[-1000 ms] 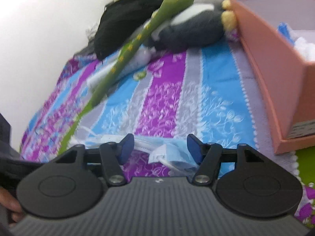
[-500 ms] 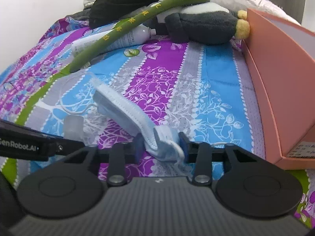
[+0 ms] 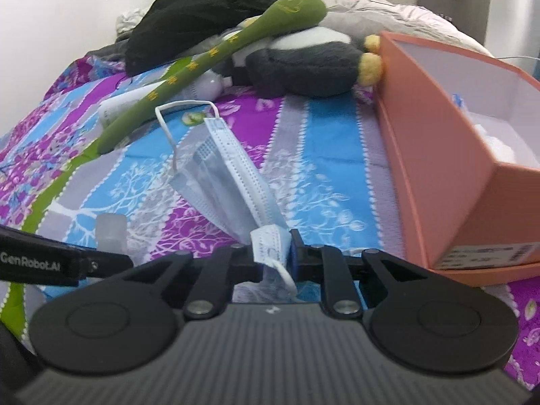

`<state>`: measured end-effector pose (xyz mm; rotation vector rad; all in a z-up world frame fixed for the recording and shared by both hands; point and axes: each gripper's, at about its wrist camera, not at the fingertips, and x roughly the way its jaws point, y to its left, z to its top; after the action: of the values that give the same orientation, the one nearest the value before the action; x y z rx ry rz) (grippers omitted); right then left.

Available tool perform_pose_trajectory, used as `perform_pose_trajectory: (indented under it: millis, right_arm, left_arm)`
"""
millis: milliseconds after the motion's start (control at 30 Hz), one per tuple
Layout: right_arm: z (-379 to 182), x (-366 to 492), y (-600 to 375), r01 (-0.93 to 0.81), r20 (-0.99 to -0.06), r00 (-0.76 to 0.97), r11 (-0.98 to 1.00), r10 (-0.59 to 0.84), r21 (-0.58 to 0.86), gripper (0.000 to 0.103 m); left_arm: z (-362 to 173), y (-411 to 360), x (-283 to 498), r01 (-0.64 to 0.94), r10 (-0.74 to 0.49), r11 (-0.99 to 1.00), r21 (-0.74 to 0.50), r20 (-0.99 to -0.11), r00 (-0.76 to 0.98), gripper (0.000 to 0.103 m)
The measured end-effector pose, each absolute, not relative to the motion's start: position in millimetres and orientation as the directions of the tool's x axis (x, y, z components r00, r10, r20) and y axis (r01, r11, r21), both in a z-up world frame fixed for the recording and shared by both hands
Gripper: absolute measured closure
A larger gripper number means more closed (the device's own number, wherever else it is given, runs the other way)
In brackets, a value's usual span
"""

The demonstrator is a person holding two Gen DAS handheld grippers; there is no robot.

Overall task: Organize soft objects
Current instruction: 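Carry the clear cup and blue mask over the orange box with both tools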

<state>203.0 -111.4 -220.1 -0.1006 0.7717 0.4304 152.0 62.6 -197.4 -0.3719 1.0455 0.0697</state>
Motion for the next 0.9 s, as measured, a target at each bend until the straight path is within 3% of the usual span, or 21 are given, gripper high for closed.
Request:
perform_pose_trajectory:
  millis: [433, 900]
  right_arm:
    - [-166.8, 199.7, -134.2, -0.366, -0.650, 0.665, 0.919, 0.369, 0.147, 0.084]
    - [-77.2, 225.0, -179.1, -0.333, -0.544, 0.751, 0.926, 0.374, 0.177, 0.085]
  left_arm:
    - [-140.6, 34.2, 164.0, -0.161, -0.142, 0.945, -0.284, -0.802, 0.580, 0.085]
    - [-54.3, 0.4, 210.0, -0.079, -0.160, 0.954, -0.289, -0.717, 0.679, 0.085]
